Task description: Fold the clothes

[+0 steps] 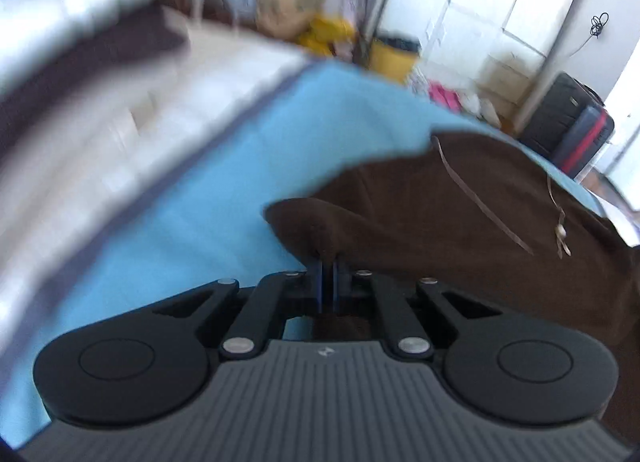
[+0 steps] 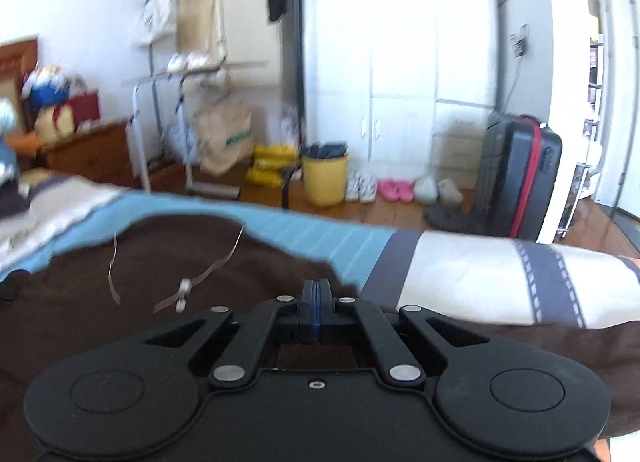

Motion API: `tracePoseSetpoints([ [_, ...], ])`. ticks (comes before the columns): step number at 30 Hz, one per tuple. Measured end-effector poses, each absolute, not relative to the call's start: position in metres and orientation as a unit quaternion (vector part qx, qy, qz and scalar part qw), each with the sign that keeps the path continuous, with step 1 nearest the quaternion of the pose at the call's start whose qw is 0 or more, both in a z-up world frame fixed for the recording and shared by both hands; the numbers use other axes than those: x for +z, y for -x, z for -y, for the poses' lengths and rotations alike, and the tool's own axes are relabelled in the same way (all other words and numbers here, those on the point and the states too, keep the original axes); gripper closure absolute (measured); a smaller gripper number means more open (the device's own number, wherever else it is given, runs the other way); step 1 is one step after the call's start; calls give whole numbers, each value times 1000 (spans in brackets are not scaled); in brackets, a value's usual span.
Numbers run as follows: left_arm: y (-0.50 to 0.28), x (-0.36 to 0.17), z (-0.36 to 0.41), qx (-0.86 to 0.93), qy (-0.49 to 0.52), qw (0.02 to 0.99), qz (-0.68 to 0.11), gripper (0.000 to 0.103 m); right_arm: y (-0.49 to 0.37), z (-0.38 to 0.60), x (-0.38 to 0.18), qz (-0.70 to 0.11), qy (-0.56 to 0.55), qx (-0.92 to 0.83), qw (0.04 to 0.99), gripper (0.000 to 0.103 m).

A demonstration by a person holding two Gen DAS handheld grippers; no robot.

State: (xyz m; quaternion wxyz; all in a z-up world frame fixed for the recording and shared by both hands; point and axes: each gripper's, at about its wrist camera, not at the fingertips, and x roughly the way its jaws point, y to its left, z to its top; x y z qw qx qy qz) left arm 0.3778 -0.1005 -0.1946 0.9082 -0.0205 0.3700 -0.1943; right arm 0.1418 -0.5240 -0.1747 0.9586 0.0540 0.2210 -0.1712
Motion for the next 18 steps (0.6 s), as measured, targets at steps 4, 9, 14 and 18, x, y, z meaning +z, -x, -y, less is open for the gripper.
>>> tracePoseSetpoints([
  [4,-374,-195,108,-166,-11,917,-362,99,-144,543,-176,-244,-105,-178,948,97],
  [9,-374,-218,112,-136,-27,913,-383,97,-151,554,-193,-286,-163,-168,929,51],
  [14,-370,-216,112,-117,-43,917,-379,95,-148,538,-191,-256,-98,-196,941,102],
  [18,-381,-217,105,-105,-27,910,-400,95,-136,540,-175,-200,-104,-204,953,102],
])
